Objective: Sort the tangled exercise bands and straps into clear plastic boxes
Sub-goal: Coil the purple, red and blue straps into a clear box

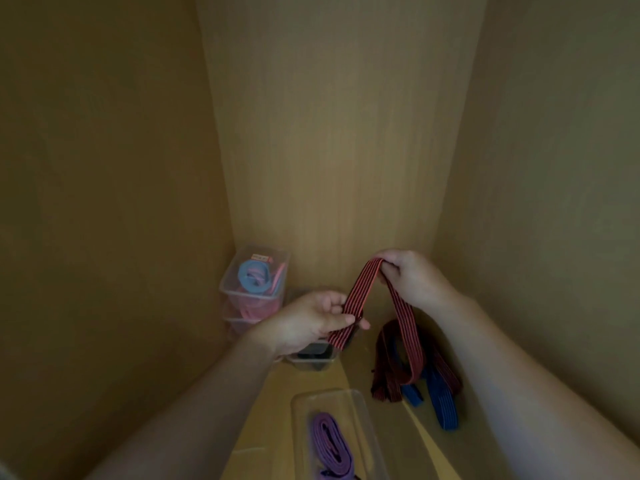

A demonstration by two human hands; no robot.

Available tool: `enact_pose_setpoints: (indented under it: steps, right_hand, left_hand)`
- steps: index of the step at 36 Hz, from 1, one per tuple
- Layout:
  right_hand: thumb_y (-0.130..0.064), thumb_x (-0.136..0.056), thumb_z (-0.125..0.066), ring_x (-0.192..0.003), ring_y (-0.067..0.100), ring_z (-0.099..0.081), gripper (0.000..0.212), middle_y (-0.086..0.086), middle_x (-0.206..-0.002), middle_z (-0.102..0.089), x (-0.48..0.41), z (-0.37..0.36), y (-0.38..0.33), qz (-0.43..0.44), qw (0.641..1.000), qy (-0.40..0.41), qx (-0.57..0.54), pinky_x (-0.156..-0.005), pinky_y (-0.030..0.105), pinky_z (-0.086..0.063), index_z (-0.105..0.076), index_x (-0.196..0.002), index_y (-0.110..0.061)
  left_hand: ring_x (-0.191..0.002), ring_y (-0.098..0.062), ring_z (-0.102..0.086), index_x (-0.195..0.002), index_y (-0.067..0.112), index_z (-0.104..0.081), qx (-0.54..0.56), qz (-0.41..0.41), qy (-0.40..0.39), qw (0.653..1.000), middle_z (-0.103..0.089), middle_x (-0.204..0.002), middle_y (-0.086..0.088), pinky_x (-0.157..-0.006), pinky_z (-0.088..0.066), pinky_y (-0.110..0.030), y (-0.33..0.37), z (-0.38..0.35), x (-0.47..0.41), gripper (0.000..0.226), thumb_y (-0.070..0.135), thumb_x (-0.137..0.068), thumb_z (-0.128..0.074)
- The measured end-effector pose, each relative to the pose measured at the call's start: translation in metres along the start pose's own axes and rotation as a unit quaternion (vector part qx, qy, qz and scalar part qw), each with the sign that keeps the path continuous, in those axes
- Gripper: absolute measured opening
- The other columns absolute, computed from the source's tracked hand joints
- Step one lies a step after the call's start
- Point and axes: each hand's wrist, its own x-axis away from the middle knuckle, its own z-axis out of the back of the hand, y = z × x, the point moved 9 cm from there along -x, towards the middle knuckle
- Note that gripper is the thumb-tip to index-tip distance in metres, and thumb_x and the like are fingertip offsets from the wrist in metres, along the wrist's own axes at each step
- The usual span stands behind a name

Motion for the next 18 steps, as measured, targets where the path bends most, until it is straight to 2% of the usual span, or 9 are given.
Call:
enact_pose_setpoints:
  steps: [2,4,5,7,9,11,13,16,18]
  right_hand:
    - [-0.007,-0.098,-0.043,-0.077,0.016,-0.064,0.029,0.002,-0.087,-0.07,0.001,-0.002,0.003,-0.008,1.0,0.0,-0.006,-0.069,0.028,-0.049,-0.068,-0.101,-0.021]
    - [-0.01,-0.099,-0.043,-0.083,0.022,-0.066,0.028,0.005,-0.092,-0.071,0.002,-0.007,0.009,-0.021,1.0,-0.005,-0.008,-0.077,0.034,-0.052,-0.069,-0.103,-0.02]
    - [-0.012,-0.099,-0.044,-0.085,0.023,-0.066,0.027,0.006,-0.093,-0.072,0.002,-0.009,0.011,-0.026,1.0,-0.011,-0.008,-0.08,0.037,-0.052,-0.069,-0.103,-0.021]
    - [-0.016,-0.099,-0.046,-0.083,0.023,-0.066,0.023,0.007,-0.089,-0.071,0.004,-0.016,0.016,-0.035,0.999,-0.023,-0.006,-0.077,0.036,-0.051,-0.069,-0.1,-0.022]
    - [-0.02,-0.1,-0.047,-0.07,0.017,-0.063,0.022,0.004,-0.077,-0.069,0.008,-0.022,0.018,-0.047,0.998,-0.038,-0.018,-0.065,0.028,-0.048,-0.068,-0.094,-0.021]
    - [-0.022,-0.101,-0.046,-0.057,0.01,-0.056,0.027,0.001,-0.065,-0.062,0.014,-0.029,0.016,-0.055,0.996,-0.052,-0.039,-0.058,0.023,-0.043,-0.064,-0.08,-0.021]
    - [-0.021,-0.101,-0.045,-0.051,0.007,-0.052,0.033,-0.002,-0.06,-0.057,0.018,-0.039,0.014,-0.063,0.994,-0.065,-0.058,-0.058,0.023,-0.042,-0.057,-0.07,-0.024]
    - [-0.02,-0.101,-0.046,-0.054,0.01,-0.056,0.032,-0.003,-0.064,-0.059,0.023,-0.052,0.011,-0.067,0.99,-0.086,-0.088,-0.061,0.027,-0.046,-0.057,-0.072,-0.023]
    - [-0.02,-0.101,-0.046,-0.054,0.01,-0.057,0.029,-0.005,-0.062,-0.059,0.028,-0.059,0.01,-0.075,0.987,-0.099,-0.103,-0.06,0.022,-0.046,-0.059,-0.074,-0.018]
  left_hand:
    - [-0.085,-0.01,-0.064,-0.108,0.014,-0.062,-0.018,-0.011,-0.012,1.0,-0.071,-0.097,0.002,-0.076,-0.051,-0.025,0.001,-0.001,0.001,0.02,0.005,-0.091,-0.06]
    - [-0.094,-0.023,-0.059,-0.108,0.018,-0.065,-0.017,-0.019,-0.005,1.0,-0.068,-0.099,-0.001,-0.084,-0.044,-0.039,0.002,0.0,0.003,0.026,0.011,-0.083,-0.067]
    - [-0.092,-0.026,-0.057,-0.108,0.015,-0.065,-0.005,-0.022,0.003,1.0,-0.067,-0.098,-0.004,-0.081,-0.043,-0.04,0.002,0.001,0.003,0.03,0.013,-0.078,-0.069]
    - [-0.077,-0.018,-0.059,-0.104,0.008,-0.062,0.038,-0.032,0.029,0.998,-0.068,-0.088,-0.004,-0.068,-0.043,-0.03,0.004,0.007,0.002,0.029,0.007,-0.077,-0.071]
    - [-0.067,-0.01,-0.061,-0.1,0.004,-0.06,0.072,-0.051,0.068,0.994,-0.069,-0.081,-0.003,-0.061,-0.045,-0.02,0.007,0.014,0.0,0.022,-0.006,-0.082,-0.066]
    - [-0.071,-0.012,-0.065,-0.099,0.002,-0.06,0.103,-0.074,0.114,0.985,-0.069,-0.083,-0.007,-0.064,-0.052,-0.018,0.012,0.023,0.0,0.02,-0.01,-0.083,-0.062]
    - [-0.076,-0.017,-0.066,-0.097,0.002,-0.06,0.133,-0.091,0.158,0.974,-0.069,-0.083,-0.008,-0.071,-0.054,-0.022,0.014,0.03,0.001,0.018,-0.01,-0.084,-0.061]
    - [-0.085,-0.024,-0.064,-0.102,0.003,-0.054,0.183,-0.096,0.231,0.951,-0.065,-0.089,-0.013,-0.075,-0.055,-0.024,0.012,0.041,0.003,0.024,-0.011,-0.084,-0.061]
    - [-0.091,-0.028,-0.063,-0.116,0.004,-0.042,0.214,-0.095,0.282,0.93,-0.06,-0.097,-0.019,-0.075,-0.055,-0.027,0.008,0.051,0.004,0.043,-0.011,-0.082,-0.064]
